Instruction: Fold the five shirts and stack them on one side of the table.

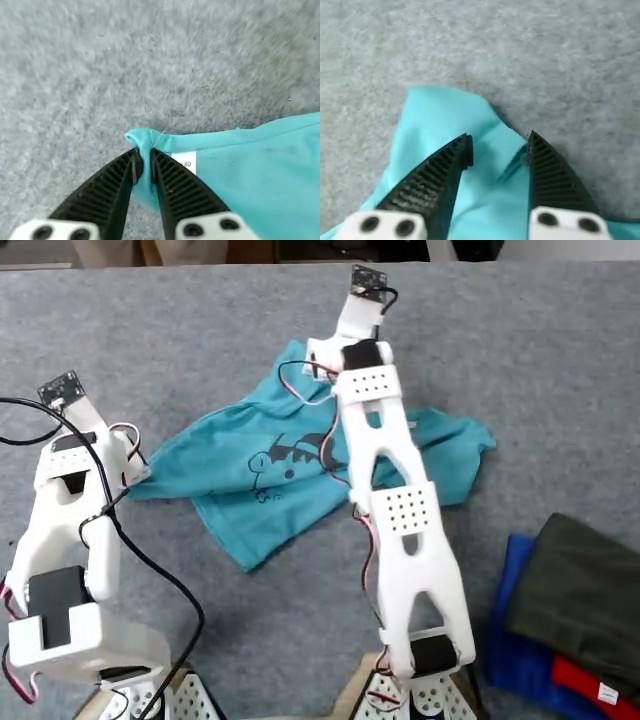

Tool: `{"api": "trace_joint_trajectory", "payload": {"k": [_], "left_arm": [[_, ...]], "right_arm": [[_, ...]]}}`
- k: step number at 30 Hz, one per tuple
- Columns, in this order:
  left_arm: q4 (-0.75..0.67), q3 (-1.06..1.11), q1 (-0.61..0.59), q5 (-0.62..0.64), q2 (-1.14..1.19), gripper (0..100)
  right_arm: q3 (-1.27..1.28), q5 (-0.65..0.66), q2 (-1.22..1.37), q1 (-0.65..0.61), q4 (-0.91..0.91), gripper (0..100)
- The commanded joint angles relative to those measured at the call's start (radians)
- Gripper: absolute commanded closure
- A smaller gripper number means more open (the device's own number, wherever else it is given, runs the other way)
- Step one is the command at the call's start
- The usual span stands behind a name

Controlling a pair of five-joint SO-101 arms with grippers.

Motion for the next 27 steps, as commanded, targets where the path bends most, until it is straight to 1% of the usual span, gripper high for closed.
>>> {"api": "trace_joint_trajectory", "payload": {"k": [1,5,16,21,27], "left_arm": [[-0.012,-0.008,-0.006,0.005,-0.005,98],[-0.014,-0.008,-0.008,0.005,-0.005,98],[-0.014,-0.008,-0.008,0.003,-0.005,98],[-0.014,-0.009,-0.006,0.003,-0.01,98],[-0.003,-0.021,-0.005,0.005,-0.016,98]], "right_arm": [[-0.041,-0.003,-0.01,-0.019,-0.018,84.8],[-0.041,-0.002,-0.008,-0.004,-0.025,97.7],[-0.05,-0.002,-0.016,0.025,-0.017,99.3],[-0.177,0.002,-0.064,0.042,0.129,99.3],[-0.41,0.084,-0.151,0.056,0.333,99.4]]}}
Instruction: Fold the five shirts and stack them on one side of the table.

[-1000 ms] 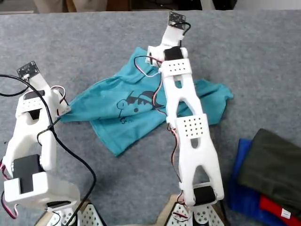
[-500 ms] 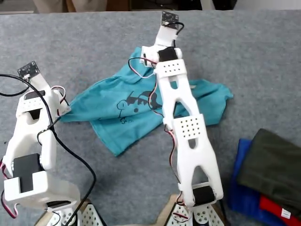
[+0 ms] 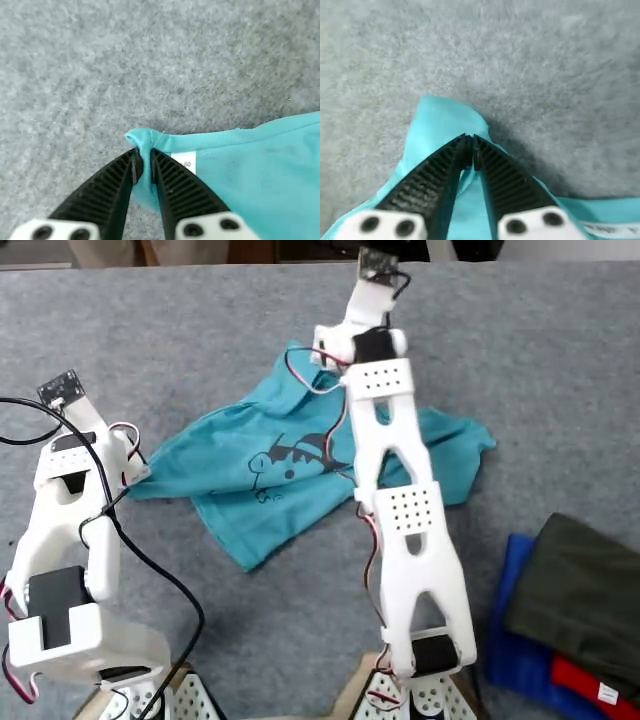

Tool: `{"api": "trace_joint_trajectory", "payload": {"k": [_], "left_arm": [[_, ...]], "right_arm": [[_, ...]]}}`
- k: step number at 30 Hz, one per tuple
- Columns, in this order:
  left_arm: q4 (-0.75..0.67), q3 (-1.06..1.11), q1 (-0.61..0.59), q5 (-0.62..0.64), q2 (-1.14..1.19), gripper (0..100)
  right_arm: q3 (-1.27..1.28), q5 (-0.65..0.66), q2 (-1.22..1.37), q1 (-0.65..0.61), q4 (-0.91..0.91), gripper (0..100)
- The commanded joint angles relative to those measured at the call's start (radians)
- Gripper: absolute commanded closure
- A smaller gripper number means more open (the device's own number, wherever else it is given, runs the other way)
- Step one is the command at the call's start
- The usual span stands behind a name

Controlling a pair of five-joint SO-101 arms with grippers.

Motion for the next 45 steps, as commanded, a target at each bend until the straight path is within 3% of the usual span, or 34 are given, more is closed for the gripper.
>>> {"api": "trace_joint_trajectory", "payload": {"k": [1,9,14,19,26,31,35,40,45], "left_arm": [[0.014,-0.032,-0.005,0.005,-0.022,98],[0.247,-0.236,-0.002,0.006,-0.228,98],[0.482,-0.434,0.071,-0.002,-0.435,98],[0.605,-0.595,0.121,-0.002,-0.605,98],[0.72,-0.66,0.123,-0.043,-0.674,98],[0.723,-0.413,0.123,-0.046,-0.631,98],[0.594,-0.15,0.114,-0.084,-0.619,98],[0.473,0.075,0.114,-0.181,-0.611,98],[0.364,0.195,0.114,-0.195,-0.611,98]], "right_arm": [[-0.124,0.04,-0.163,0.021,0.104,99.4],[-0.116,0.063,-0.53,0.11,0.186,99.4],[-0.11,0.107,-0.823,0.114,0.245,99.4],[-0.102,0.189,-1.093,0.131,0.238,99.4],[0.278,0.247,-1.25,0.151,0.212,99.3],[0.696,0.241,-1.145,0.134,0.086,98.4],[0.897,0.247,-1.02,0.093,0.008,90.4],[0.931,0.249,-0.794,0.064,-0.009,85.0],[0.868,0.245,-0.521,0.07,0.046,85.0]]}}
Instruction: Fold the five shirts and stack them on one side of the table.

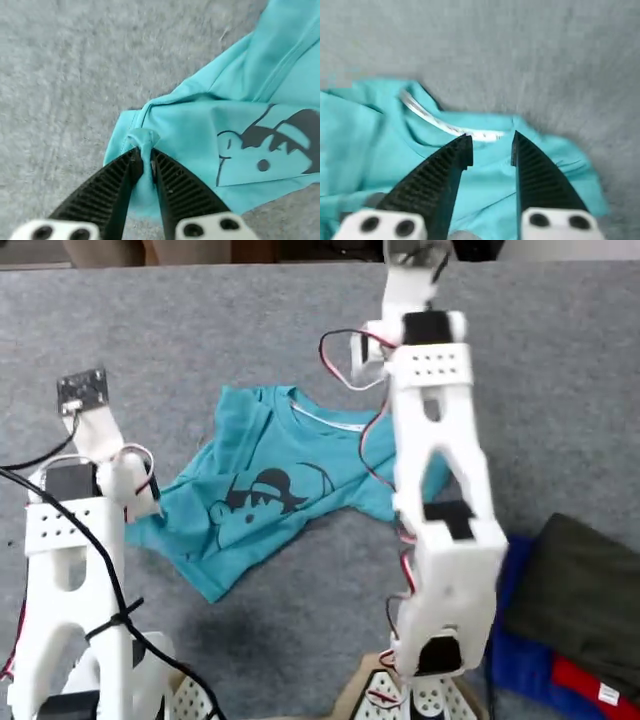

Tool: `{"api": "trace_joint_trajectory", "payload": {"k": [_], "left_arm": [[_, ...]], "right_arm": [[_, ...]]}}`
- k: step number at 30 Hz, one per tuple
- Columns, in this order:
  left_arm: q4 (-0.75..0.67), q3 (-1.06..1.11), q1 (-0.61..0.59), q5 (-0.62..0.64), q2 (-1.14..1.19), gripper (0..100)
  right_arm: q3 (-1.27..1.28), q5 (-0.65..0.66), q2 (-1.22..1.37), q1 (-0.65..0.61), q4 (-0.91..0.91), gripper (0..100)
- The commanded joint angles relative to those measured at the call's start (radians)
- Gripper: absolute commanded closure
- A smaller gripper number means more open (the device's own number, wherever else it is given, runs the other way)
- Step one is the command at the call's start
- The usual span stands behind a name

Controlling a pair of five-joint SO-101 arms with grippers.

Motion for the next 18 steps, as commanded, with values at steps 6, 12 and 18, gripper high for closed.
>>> {"api": "trace_joint_trajectory", "payload": {"k": [6,12,18], "left_arm": [[-0.086,0.058,-0.005,-0.008,0.002,98],[-0.087,0.058,-0.017,-0.008,0.002,98],[-0.087,0.058,-0.106,-0.014,0.002,98]], "right_arm": [[-0.259,0.012,0.401,-0.013,0.178,85.3],[-0.538,0.006,0.608,0.024,0.358,94.5],[-0.423,0.078,0.587,0.127,0.365,99.5]]}}
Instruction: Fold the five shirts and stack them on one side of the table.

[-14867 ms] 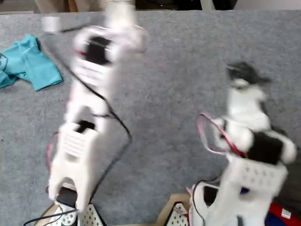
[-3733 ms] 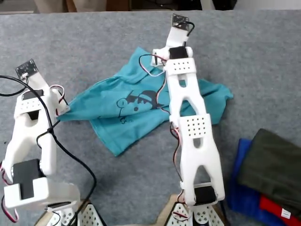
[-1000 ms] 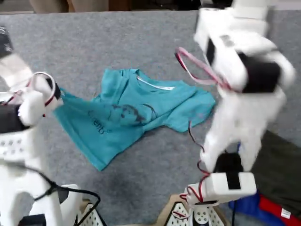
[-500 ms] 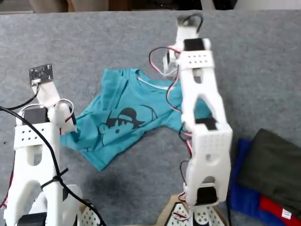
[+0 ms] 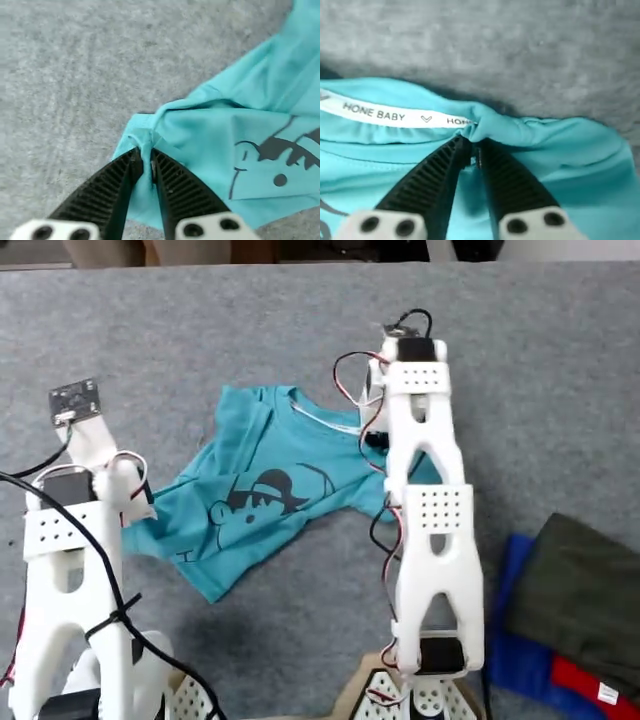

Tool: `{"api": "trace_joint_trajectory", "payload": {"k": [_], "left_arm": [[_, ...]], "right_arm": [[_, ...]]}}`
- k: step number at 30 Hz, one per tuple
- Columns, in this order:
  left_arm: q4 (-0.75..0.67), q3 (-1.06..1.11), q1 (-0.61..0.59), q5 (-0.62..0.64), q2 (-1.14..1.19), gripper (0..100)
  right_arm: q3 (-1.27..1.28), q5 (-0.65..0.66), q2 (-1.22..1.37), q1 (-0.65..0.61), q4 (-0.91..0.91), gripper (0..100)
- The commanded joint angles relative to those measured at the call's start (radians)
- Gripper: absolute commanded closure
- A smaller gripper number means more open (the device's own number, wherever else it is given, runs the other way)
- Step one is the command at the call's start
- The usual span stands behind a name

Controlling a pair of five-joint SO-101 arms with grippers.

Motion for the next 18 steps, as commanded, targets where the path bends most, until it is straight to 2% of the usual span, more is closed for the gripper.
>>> {"api": "trace_joint_trajectory", "payload": {"k": [1,7,14,18], "left_arm": [[-0.015,-0.002,-0.049,-0.014,0.002,98],[-0.018,-0.002,-0.057,-0.046,0.002,98],[-0.092,0.0,-0.052,-0.046,0.002,98],[-0.097,0.002,-0.041,-0.046,0.004,98]], "right_arm": [[0.168,0.058,-0.058,0.064,0.026,99.5],[0.581,0.15,-0.285,0.174,0.012,99.5],[0.86,0.255,-0.547,0.321,0.014,99.5],[1.041,0.318,-0.702,0.352,0.012,99.5]]}}
